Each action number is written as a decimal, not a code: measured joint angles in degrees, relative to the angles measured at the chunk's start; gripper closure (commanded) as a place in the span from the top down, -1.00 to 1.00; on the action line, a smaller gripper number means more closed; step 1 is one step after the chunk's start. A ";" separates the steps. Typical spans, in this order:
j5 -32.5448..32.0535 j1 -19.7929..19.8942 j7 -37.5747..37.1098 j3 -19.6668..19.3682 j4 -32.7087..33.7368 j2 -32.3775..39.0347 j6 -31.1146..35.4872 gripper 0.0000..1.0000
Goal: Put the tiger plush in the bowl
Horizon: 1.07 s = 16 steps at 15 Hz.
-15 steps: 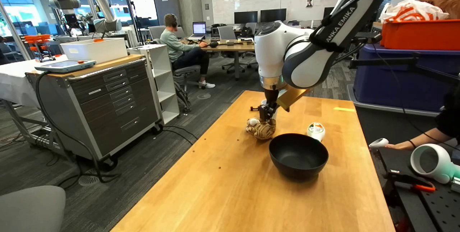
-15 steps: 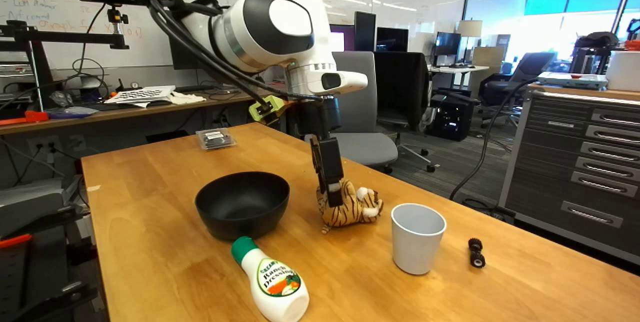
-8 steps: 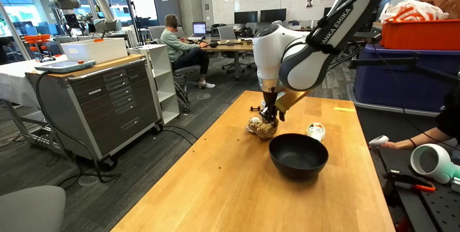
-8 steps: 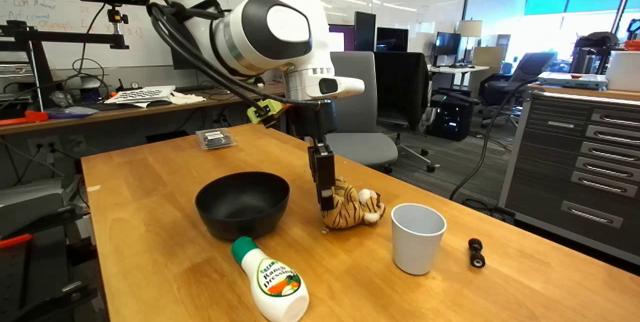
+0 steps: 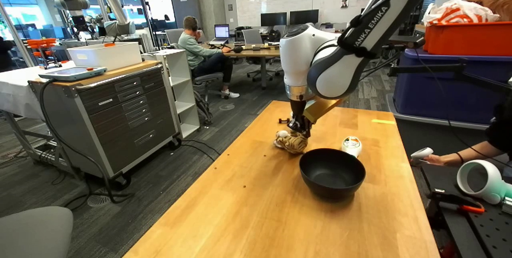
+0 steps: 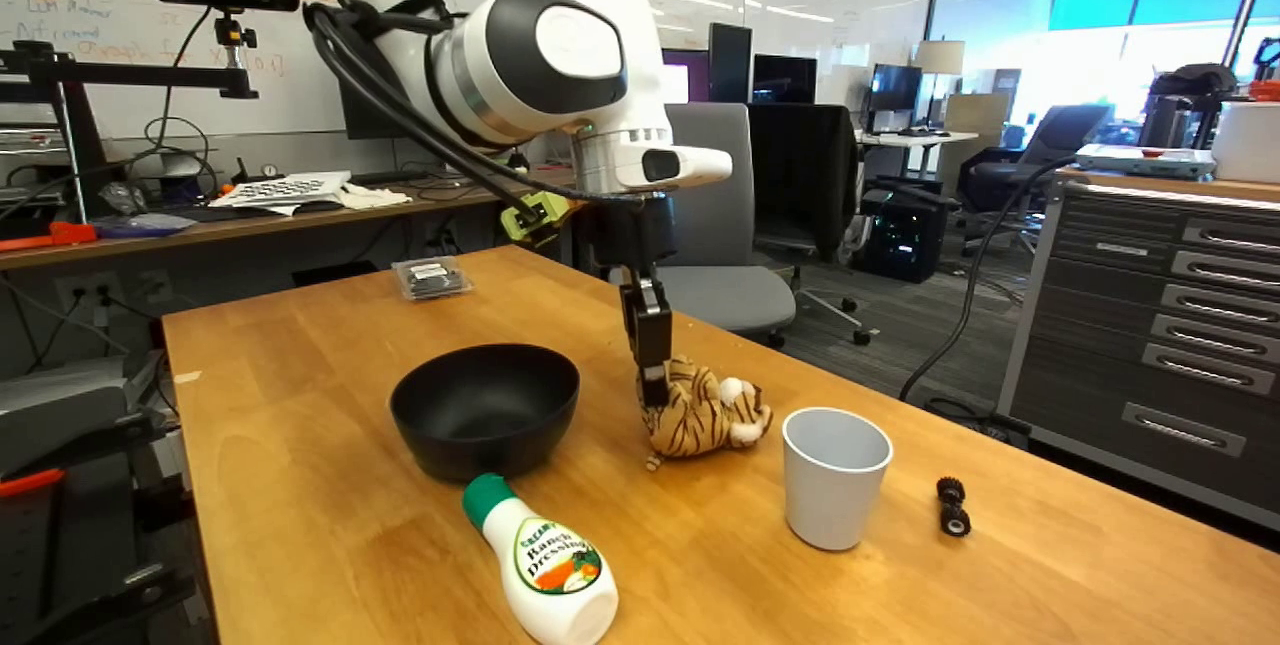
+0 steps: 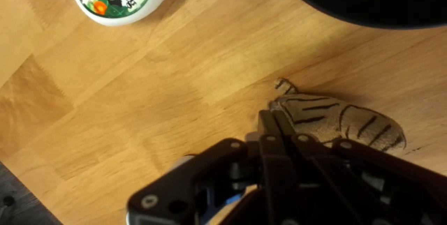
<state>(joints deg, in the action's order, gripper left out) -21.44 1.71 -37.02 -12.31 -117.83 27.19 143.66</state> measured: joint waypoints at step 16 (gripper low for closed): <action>0.14 -5.54 -1.79 -0.16 1.23 -14.54 -3.50 -0.99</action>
<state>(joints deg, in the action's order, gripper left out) -21.29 -3.83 -38.81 -12.47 -116.60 12.65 140.16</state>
